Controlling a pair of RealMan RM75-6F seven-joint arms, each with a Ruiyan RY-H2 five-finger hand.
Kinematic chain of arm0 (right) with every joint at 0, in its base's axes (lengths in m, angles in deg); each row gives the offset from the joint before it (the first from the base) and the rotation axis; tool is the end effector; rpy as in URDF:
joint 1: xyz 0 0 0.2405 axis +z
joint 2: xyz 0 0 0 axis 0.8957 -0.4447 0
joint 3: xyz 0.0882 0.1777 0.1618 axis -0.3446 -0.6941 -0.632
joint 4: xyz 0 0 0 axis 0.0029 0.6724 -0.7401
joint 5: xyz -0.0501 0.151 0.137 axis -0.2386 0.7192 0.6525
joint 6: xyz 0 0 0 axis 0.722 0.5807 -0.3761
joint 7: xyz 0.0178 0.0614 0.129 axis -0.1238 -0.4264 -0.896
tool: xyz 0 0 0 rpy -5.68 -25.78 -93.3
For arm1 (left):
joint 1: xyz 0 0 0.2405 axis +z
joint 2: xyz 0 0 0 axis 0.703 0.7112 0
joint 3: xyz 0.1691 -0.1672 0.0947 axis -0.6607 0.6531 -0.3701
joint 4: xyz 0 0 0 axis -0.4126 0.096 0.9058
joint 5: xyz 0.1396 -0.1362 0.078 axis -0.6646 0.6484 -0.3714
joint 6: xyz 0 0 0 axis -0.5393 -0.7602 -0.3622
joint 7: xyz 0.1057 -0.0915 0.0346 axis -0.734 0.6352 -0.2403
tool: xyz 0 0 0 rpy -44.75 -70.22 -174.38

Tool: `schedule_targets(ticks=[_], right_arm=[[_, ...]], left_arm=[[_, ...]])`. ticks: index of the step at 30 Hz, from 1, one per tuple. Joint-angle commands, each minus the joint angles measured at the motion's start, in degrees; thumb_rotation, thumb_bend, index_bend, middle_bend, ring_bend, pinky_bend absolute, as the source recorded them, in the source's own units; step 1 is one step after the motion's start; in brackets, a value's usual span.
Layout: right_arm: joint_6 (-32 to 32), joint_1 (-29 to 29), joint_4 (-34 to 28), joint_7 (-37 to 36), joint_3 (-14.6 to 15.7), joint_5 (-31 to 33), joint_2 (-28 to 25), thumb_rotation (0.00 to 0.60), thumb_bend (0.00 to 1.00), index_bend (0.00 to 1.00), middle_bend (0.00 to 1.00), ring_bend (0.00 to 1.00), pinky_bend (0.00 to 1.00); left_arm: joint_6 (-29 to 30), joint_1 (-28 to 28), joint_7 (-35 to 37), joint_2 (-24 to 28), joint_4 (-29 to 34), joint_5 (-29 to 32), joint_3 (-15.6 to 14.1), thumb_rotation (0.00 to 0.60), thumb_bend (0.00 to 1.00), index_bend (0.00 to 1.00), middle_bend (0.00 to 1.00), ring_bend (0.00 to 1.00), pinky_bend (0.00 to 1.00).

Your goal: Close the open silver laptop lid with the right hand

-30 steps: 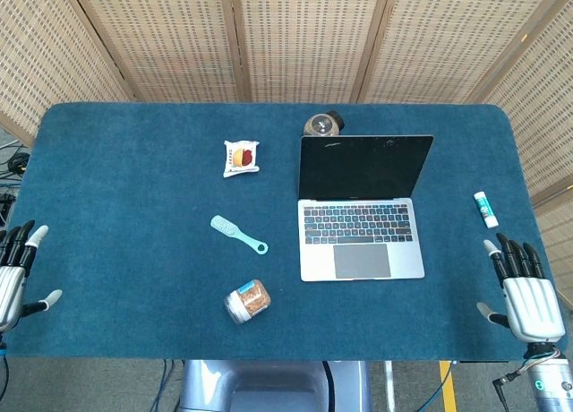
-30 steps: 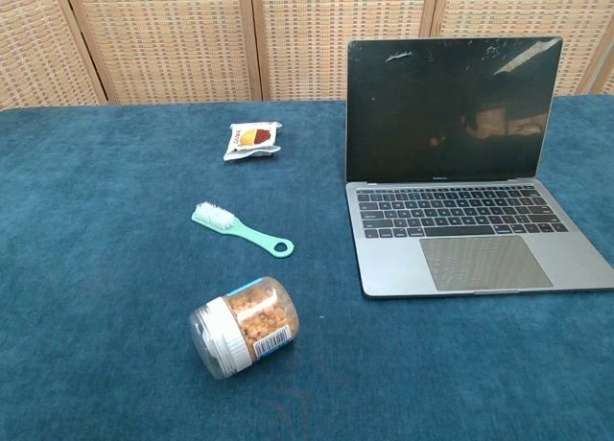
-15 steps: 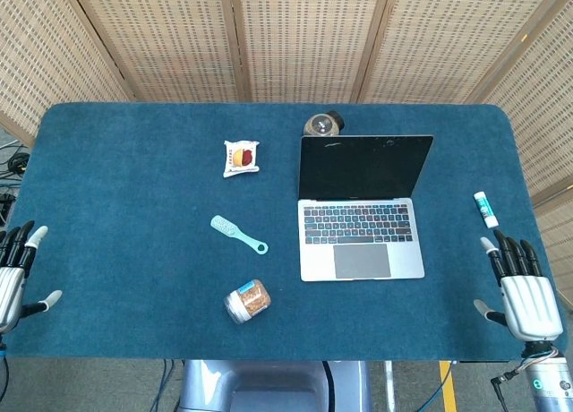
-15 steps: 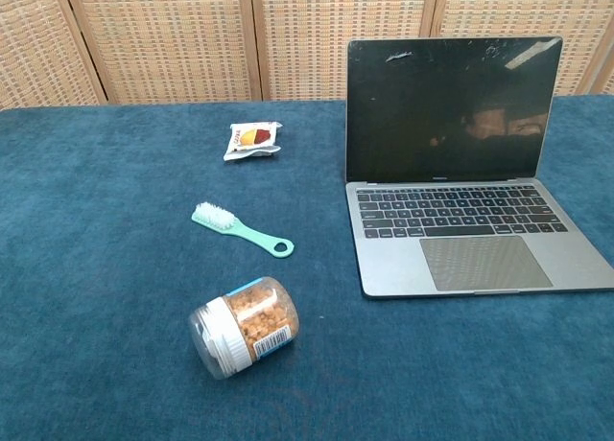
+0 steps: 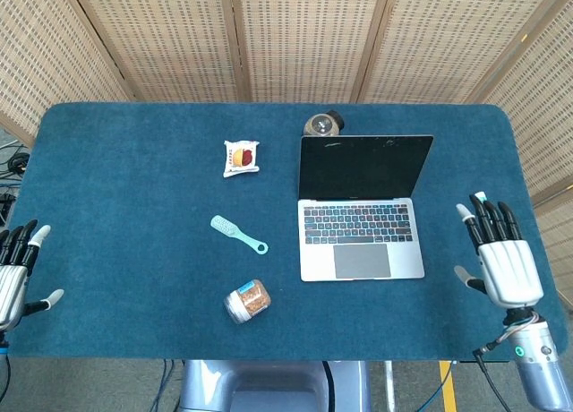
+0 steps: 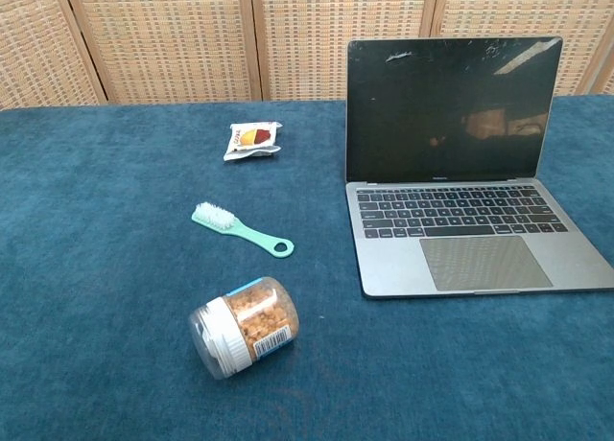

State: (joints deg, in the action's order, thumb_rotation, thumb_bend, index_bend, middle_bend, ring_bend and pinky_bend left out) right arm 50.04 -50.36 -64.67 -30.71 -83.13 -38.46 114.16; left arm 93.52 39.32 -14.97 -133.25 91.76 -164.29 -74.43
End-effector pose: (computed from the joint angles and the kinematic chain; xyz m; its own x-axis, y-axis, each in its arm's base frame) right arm -0.2472 -0.2443 0.1621 0.5309 0.1284 0.8376 -0.8237 -0.1542 0.5457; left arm -0.3123 0.1833 0.1555 0.4972 0.0042 0.8676 0.8676 0.0062 -0.4972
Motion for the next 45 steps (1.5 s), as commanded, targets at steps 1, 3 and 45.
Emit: schedule_targets(ticks=[1, 3, 45], right_arm=[[-3.9, 4.0, -1.0, 4.1, -3.1, 3.0, 0.6, 0.6, 0.21, 0.11, 0.01, 0.0, 0.01], [-5.1, 5.5, -1.1, 5.2, -4.0, 3.9, 1.0, 0.6, 0.21, 0.13, 0.03, 0.0, 0.03], [-24.1, 32.6, 14.6, 24.4, -10.9, 36.1, 11.7, 0.6, 1.0, 0.15, 0.06, 0.0, 0.08]], left_arm=[[0.0, 0.0, 0.1, -0.1, -0.2, 0.1, 0.1, 0.6, 0.01, 0.0, 0.0, 0.0, 0.0], [-0.1, -0.1, 0.1, -0.2, -0.3, 0.3, 0.2, 0.6, 0.01, 0.0, 0.0, 0.0, 0.0], [-6.0, -2.9, 1.3, -2.1, -3.8, 3.8, 0.8, 0.6, 0.01, 0.0, 0.0, 0.0, 0.0]])
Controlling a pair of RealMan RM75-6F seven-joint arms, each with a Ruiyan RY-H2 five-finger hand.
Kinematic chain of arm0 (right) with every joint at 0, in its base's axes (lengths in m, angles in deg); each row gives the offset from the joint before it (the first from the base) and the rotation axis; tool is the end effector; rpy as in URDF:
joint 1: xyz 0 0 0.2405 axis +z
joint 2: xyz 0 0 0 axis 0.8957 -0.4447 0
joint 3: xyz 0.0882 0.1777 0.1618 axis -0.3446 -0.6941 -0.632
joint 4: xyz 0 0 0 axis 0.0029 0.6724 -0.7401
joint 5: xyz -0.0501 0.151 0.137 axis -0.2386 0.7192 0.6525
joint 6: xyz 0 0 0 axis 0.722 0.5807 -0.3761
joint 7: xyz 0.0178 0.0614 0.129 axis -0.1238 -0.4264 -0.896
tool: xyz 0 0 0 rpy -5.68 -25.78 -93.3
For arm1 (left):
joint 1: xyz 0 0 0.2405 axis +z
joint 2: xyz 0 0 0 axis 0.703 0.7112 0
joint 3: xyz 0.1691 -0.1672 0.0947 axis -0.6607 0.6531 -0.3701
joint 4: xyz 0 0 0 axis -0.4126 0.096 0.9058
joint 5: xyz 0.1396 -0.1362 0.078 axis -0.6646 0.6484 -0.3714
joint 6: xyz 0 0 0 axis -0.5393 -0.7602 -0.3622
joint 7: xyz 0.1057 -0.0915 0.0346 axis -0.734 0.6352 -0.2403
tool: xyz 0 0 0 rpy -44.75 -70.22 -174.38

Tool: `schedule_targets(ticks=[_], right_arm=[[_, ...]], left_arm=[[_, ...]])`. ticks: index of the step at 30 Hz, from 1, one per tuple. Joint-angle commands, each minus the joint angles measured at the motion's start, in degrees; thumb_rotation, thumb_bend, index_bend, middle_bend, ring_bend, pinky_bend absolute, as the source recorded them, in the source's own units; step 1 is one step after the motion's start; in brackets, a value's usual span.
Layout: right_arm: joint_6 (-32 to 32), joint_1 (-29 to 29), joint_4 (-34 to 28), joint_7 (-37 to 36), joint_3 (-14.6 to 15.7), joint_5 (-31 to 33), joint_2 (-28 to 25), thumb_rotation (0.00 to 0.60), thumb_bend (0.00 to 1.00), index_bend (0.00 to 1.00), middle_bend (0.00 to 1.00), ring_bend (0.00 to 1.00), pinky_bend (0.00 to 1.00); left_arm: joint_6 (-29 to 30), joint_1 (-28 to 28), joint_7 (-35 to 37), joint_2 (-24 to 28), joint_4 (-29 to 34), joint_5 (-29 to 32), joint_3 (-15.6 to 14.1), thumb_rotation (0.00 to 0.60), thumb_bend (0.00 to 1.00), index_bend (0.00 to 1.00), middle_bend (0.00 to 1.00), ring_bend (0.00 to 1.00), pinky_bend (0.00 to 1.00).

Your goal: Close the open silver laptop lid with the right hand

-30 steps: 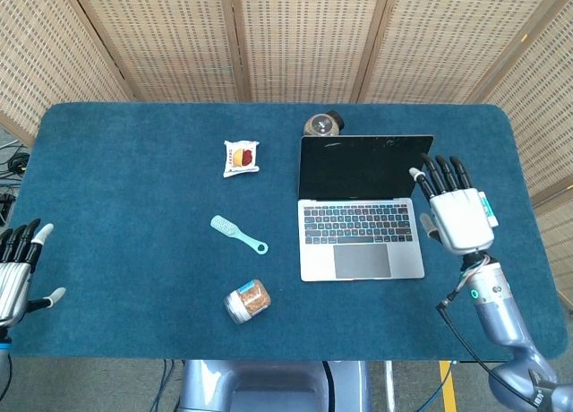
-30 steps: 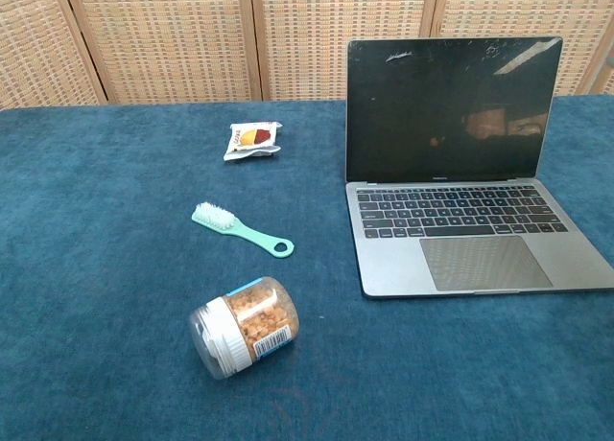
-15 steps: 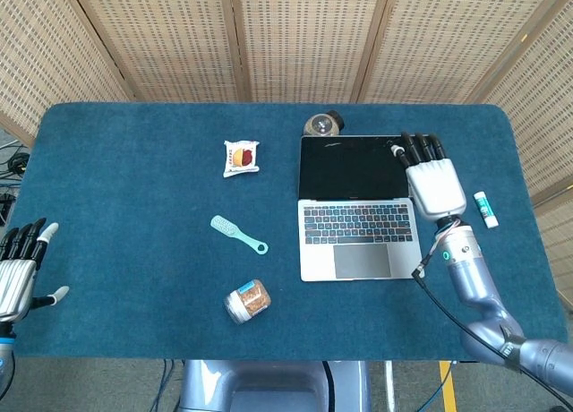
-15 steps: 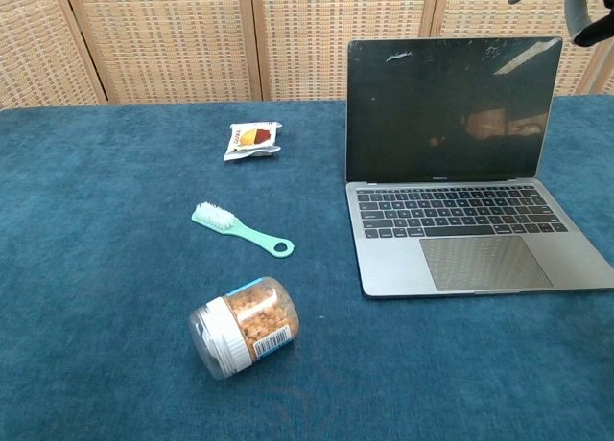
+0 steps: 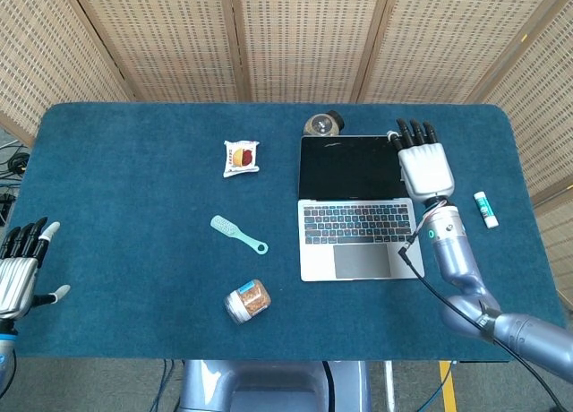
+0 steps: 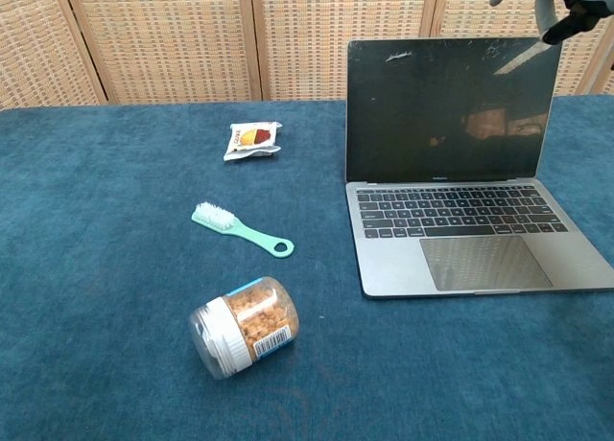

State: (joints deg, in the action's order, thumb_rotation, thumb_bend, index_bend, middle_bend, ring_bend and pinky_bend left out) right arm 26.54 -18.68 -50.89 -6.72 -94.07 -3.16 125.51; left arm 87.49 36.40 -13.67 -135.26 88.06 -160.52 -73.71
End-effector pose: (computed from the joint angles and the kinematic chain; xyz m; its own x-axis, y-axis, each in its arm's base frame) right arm -0.1529 -0.4199 0.1158 0.6731 0.0346 0.7387 -0.7294 -0.1334 0.6709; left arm -0.3258 0.2026 0.1421 0.4921 0.0753 0.8673 0.8687 0.0222 -0.4948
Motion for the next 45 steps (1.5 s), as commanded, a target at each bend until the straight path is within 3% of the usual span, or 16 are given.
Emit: schedule_targets(ticks=[1, 20, 36, 45], right_arm=[[-0.8, 1.4, 1.4, 0.7, 0.0, 1.3, 0.6, 0.6, 1.0, 0.15, 0.06, 0.0, 0.08], [-4.4, 8.7, 10.8, 2.5, 1.1, 7.7, 5.9, 0.6, 1.0, 0.15, 0.08, 0.0, 0.08], [-6.1, 11.8, 17.1, 1.4, 3.2, 8.9, 9.8, 0.6, 1.0, 0.19, 0.1, 0.0, 0.08], [-4.6, 12.1, 17.6, 1.4, 4.1, 8.5, 10.3, 0.6, 1.0, 0.28, 0.14, 0.01, 0.1]], left_arm=[[0.2, 0.0, 0.0, -0.1, -0.2, 0.1, 0.2, 0.6, 0.01, 0.0, 0.0, 0.0, 0.0], [-0.7, -0.5, 0.6, -0.4, -1.0, 0.4, 0.1, 0.6, 0.01, 0.0, 0.0, 0.0, 0.0], [-2.7, -1.5, 0.6, -0.9, -1.8, 1.1, -0.2, 0.6, 0.01, 0.0, 0.0, 0.0, 0.0], [-2.7, -1.6, 0.8, -0.9, -1.9, 0.9, -0.4, 0.6, 0.01, 0.0, 0.0, 0.0, 0.0]])
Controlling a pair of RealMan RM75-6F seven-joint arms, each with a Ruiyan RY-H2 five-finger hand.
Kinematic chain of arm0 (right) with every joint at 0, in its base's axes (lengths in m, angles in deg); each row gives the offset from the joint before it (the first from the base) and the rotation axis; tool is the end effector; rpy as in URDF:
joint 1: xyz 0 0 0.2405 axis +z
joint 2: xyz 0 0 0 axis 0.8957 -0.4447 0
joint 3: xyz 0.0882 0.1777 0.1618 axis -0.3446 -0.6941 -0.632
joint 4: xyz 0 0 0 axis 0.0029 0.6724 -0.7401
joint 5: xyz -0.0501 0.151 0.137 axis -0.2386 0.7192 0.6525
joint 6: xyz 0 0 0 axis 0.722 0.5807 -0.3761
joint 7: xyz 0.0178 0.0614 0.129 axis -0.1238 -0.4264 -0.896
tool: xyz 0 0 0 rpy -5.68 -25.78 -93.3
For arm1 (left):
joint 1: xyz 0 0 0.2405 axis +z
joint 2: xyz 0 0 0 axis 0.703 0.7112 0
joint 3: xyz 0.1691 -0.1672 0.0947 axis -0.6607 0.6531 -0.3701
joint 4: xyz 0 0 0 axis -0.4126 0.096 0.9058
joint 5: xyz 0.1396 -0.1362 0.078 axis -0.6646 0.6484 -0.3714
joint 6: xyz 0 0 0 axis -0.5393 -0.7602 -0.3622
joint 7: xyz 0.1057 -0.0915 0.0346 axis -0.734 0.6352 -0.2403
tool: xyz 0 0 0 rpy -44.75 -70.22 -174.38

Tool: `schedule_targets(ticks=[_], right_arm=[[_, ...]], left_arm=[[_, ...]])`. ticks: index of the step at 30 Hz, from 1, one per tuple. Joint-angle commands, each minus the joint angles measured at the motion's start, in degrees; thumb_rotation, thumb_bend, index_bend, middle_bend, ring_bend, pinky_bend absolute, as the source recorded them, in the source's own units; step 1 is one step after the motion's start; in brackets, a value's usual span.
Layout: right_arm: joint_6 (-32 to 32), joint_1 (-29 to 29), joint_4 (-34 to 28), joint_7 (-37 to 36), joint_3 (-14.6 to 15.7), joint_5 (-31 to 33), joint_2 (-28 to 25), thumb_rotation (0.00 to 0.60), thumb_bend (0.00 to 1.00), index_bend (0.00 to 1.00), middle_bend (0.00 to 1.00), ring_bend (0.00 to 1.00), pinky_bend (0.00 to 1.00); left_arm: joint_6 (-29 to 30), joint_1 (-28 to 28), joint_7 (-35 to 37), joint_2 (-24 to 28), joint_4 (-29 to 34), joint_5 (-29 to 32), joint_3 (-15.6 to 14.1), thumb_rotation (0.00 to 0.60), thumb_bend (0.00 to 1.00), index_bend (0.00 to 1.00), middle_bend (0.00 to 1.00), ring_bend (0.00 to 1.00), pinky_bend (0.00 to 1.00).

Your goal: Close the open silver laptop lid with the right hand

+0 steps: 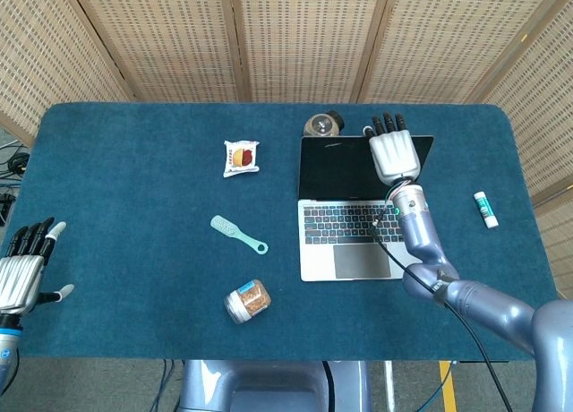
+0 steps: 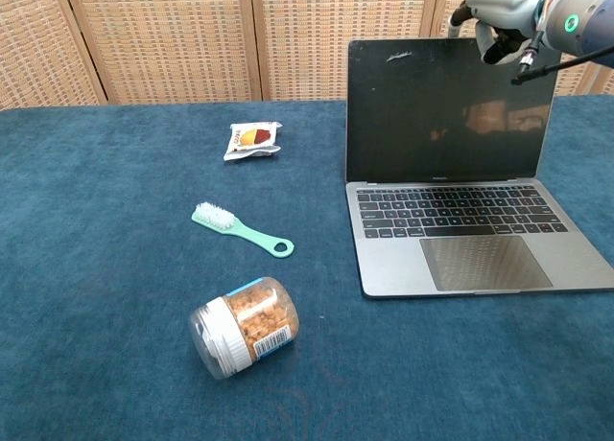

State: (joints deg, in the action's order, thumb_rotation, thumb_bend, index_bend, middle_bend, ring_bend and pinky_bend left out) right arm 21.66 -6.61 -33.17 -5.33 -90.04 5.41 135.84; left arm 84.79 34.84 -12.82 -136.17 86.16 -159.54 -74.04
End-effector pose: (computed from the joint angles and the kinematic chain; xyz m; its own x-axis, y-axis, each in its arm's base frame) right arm -0.1319 -0.4695 0.0716 0.7209 -0.0084 0.6930 -0.6881 -0.1277 0.7143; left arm -0.3309 0.2103 0.1346 0.4905 0.1134 0.8640 0.8687 0.0149 -0.4951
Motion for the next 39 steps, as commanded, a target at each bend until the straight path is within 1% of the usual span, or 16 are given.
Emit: schedule_targets(ticks=[1, 11, 17, 27, 32, 39], right_arm=[[0.5, 0.0, -0.2, 0.1, 0.1, -0.1, -0.1, 0.6, 1.0, 0.29, 0.14, 0.01, 0.1], [2.1, 0.0, -2.5, 1.5, 0.3, 0.7, -1.6, 0.6, 1.0, 0.34, 0.16, 0.04, 0.12], [3.5, -0.4, -5.3, 2.9, 0.4, 2.0, -3.1, 0.6, 1.0, 0.38, 0.19, 0.06, 0.14], [6.0, -1.4, -10.2, 5.0, 1.2, 4.0, -5.6, 0.6, 1.0, 0.39, 0.19, 0.06, 0.15], [7.4, -2.2, -13.2, 5.0, 1.7, 3.9, -6.8, 0.6, 1.0, 0.39, 0.19, 0.06, 0.15], [8.6, -3.2, -15.1, 5.1, 2.8, 4.4, -7.2, 0.6, 1.0, 0.39, 0.19, 0.07, 0.15]], left_arm=[[0.0, 0.0, 0.0, 0.0, 0.0, -0.1, -0.1, 0.6, 0.01, 0.0, 0.0, 0.0, 0.0], [-0.3, -0.2, -0.1, -0.2, -0.1, -0.2, -0.3, 0.6, 0.01, 0.0, 0.0, 0.0, 0.0], [-0.4, -0.3, 0.1, -0.1, -0.3, 0.5, 0.0, 0.6, 0.01, 0.0, 0.0, 0.0, 0.0], [0.0, -0.3, 0.1, 0.1, 0.0, -0.3, -0.3, 0.6, 0.01, 0.0, 0.0, 0.0, 0.0], [0.0, -0.3, -0.1, 0.1, 0.2, -0.4, -0.4, 0.6, 0.02, 0.0, 0.0, 0.0, 0.0], [0.7, -0.1, -0.2, 0.2, 0.5, -1.0, -0.6, 0.6, 0.01, 0.0, 0.0, 0.0, 0.0]])
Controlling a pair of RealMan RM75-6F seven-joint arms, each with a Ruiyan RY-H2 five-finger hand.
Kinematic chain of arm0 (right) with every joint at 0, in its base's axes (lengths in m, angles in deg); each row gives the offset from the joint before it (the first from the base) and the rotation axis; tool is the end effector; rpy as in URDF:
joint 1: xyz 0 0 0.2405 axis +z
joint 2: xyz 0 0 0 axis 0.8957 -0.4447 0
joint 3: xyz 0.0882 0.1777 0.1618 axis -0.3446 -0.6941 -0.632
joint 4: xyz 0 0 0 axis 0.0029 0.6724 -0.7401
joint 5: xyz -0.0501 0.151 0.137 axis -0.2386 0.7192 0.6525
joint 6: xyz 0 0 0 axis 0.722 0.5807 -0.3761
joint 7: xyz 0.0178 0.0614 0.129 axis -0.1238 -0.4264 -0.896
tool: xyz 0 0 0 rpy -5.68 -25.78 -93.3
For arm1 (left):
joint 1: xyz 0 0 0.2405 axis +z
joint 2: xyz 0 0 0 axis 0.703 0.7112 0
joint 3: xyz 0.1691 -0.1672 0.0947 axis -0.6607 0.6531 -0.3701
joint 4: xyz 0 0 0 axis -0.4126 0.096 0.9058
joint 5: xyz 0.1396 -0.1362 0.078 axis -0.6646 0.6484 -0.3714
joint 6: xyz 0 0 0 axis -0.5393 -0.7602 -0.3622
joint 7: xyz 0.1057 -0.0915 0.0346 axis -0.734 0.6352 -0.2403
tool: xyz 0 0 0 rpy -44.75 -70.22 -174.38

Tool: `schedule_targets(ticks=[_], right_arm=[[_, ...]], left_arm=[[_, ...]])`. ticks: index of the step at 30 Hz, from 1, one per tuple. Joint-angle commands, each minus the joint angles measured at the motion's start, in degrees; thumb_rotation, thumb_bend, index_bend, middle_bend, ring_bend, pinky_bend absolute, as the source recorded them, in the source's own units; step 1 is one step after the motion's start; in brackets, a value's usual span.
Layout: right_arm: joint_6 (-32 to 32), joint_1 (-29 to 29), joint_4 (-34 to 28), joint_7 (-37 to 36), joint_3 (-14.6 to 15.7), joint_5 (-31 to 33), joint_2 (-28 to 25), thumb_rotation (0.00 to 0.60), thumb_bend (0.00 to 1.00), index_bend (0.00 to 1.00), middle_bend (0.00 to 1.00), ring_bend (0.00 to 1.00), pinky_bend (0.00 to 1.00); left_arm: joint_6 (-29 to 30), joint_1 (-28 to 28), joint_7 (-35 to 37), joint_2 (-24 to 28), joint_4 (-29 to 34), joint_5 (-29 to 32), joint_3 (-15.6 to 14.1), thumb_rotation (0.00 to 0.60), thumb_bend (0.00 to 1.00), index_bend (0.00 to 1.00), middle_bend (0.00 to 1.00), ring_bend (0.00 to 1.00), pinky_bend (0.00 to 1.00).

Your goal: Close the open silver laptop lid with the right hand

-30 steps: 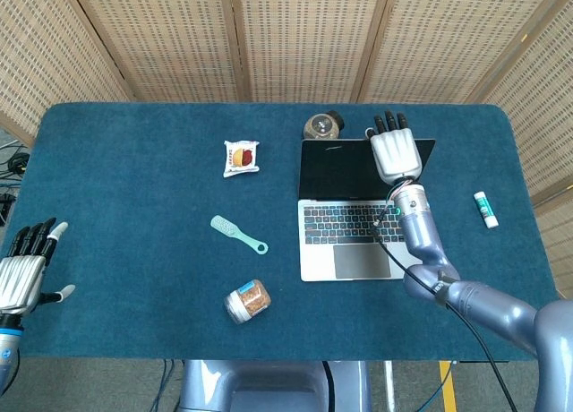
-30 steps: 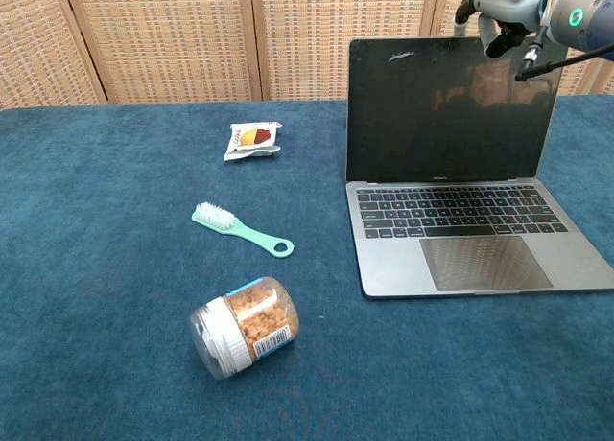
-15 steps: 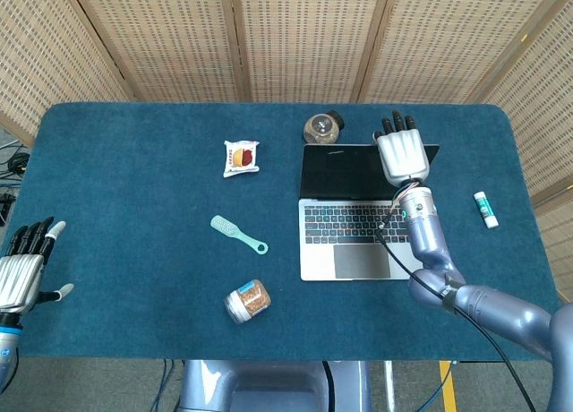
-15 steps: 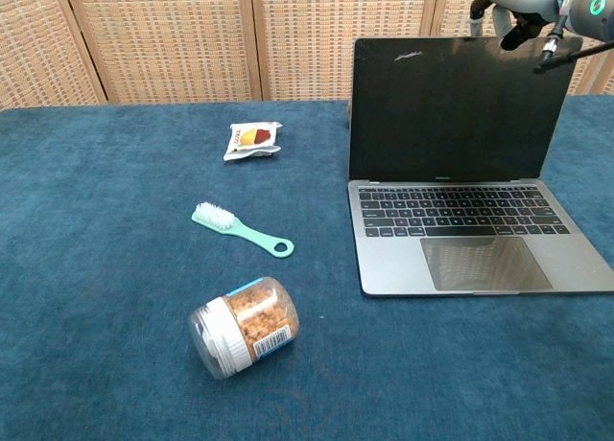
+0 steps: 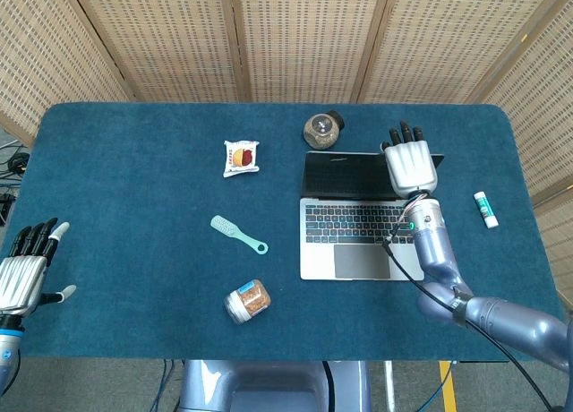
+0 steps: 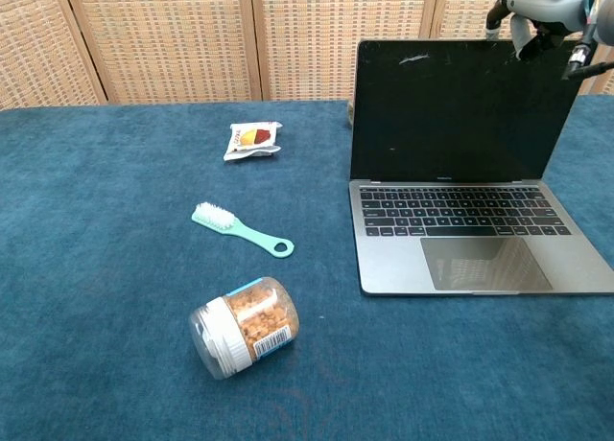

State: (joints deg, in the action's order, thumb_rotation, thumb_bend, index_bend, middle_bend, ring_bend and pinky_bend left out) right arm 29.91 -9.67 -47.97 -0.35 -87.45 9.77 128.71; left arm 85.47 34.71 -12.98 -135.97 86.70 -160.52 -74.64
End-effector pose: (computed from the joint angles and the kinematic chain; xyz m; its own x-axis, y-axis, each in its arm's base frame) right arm -0.1408 -0.4341 0.0918 0.7306 -0.0273 0.6823 -0.6816 -0.0874 0.7265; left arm -0.3270 0.2087 0.1337 0.4934 0.1101 0.8628 0.8683 -0.0055 -0.4959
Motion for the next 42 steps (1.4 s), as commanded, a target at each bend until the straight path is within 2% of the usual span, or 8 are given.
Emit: schedule_targets(ticks=[1, 30, 42], right_arm=[[0.6, -0.3, -0.7, 0.2, 0.3, 0.0, 0.0, 0.6, 1.0, 0.39, 0.19, 0.07, 0.15], [9.9, -3.3, -16.8, 3.6, 1.5, 0.9, -4.3, 0.6, 1.0, 0.39, 0.2, 0.07, 0.15], [13.5, -5.6, -22.4, 4.7, 3.4, 0.6, -5.6, 0.6, 1.0, 0.39, 0.2, 0.07, 0.15]], left_arm=[[0.0, 0.0, -0.1, 0.0, 0.0, -0.1, -0.1, 0.6, 0.01, 0.0, 0.0, 0.0, 0.0], [0.5, -0.1, -0.6, 0.2, 1.1, -1.5, -0.7, 0.6, 0.02, 0.0, 0.0, 0.0, 0.0], [0.3, -0.2, -0.4, 0.2, 1.0, -1.7, -0.8, 0.6, 0.02, 0.0, 0.0, 0.0, 0.0]])
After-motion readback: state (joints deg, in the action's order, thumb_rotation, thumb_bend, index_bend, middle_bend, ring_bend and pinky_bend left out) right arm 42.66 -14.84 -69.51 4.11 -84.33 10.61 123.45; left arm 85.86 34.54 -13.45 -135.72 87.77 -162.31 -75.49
